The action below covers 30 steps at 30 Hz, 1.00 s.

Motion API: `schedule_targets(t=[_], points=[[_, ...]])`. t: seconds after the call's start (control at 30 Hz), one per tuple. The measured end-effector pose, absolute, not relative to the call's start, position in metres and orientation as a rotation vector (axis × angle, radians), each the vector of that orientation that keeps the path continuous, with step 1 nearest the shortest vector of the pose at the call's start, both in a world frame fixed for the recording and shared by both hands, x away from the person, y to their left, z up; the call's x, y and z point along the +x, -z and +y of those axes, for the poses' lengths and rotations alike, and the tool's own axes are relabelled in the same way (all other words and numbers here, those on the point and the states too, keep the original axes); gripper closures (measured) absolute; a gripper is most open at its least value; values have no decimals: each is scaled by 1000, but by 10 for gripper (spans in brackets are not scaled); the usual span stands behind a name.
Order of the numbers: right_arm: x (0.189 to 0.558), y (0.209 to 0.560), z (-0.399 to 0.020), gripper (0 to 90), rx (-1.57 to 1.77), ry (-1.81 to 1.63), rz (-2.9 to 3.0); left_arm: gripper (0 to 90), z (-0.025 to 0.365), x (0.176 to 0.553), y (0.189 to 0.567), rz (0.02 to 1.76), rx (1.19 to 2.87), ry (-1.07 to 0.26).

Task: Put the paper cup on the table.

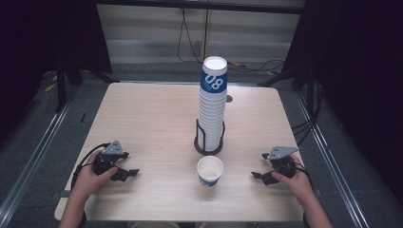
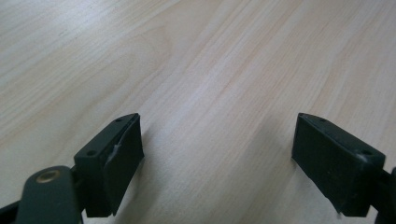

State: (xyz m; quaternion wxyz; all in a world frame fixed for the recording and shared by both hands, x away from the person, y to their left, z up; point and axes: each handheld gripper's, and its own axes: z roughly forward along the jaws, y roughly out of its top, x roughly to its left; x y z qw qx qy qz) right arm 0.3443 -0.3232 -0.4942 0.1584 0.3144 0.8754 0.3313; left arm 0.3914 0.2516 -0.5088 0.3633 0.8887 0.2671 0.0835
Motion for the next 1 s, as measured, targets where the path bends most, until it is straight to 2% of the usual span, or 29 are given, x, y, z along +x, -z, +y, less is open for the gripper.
schedule_targets(t=[0.87, 1.0], points=[[348, 502, -331, 96, 1049, -1003, 2438, 122, 257, 392, 517, 654, 2213, -242], [348, 502, -331, 96, 1049, -1003, 2438, 75, 256, 393, 517, 674, 2228, -258]])
